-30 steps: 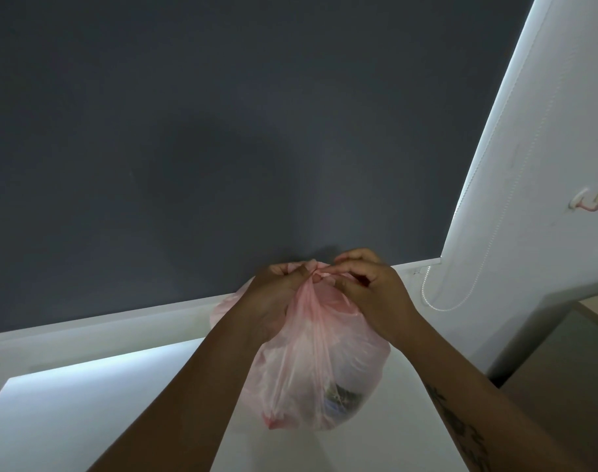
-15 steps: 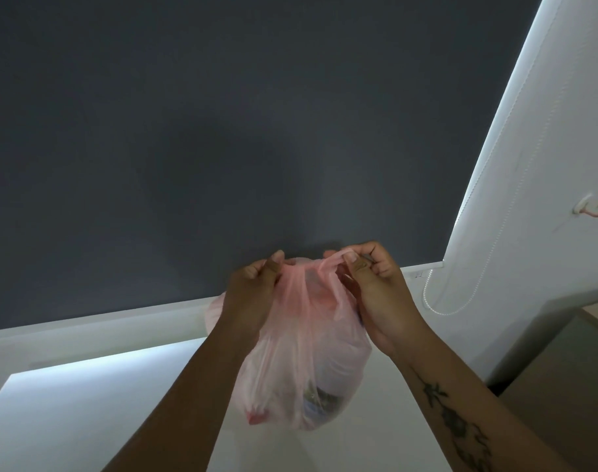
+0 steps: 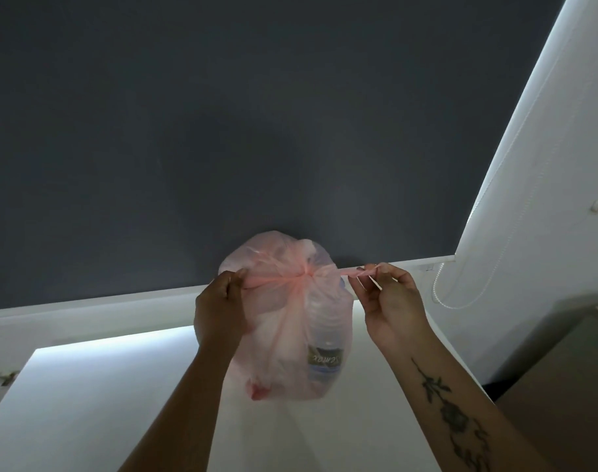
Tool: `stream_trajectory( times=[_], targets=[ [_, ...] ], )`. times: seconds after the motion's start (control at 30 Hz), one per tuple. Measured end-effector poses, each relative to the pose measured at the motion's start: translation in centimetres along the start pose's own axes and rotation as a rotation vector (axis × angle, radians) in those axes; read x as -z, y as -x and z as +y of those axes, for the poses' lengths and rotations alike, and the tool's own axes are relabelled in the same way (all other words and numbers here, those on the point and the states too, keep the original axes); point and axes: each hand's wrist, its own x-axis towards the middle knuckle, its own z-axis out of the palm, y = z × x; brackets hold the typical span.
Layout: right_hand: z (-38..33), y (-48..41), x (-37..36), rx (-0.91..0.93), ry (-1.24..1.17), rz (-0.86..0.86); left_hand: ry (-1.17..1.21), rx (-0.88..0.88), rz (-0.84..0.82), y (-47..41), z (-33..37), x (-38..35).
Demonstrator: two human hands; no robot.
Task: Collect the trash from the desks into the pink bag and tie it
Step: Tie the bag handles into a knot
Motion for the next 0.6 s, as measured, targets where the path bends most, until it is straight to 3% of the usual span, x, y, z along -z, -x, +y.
stream_trajectory(
  times=[0.1, 0.17, 0.23, 0.3, 0.33, 0.43, 0.47, 0.6],
  targets=[
    [-0.5, 0.3, -0.7, 0.228, 0.409, -0.066, -0.06, -0.135, -0.114, 0.1, -0.2, 0.3],
    [0.1, 1.1, -1.9, 0.416, 0.73, -0.181, -0.125, -0.248, -0.078, 0.4, -0.4, 0.3],
    [1.5, 1.8, -2.9, 0.621, 1.223, -0.385, -0.221, -0.251, 0.004, 0.4, -0.6, 0.2],
    [3.0, 1.8, -3.2, 0.679, 1.715, -0.504, -0.304, -0.198, -0.005, -0.6, -1.4, 0.6],
    [3.5, 1.9, -3.3, 0.645, 1.859, -0.49, -0.362, -0.192, -0.088, -1.1, -2.1, 0.9],
    [4.8, 2.1, -2.8, 0.635, 1.954, -0.311, -0.496, -0.138, -0.429, -1.8, -4.7, 1.2],
    [5.3, 2.3, -2.5, 0.673, 1.957, -0.244, -0.517, -0.12, -0.473, -1.4, -5.5, 1.1],
    [6.0, 3.3, -0.6, 0.828, 1.889, -0.149, -0.356, -0.158, -0.368, 0.1, -7.2, 0.5]
  ],
)
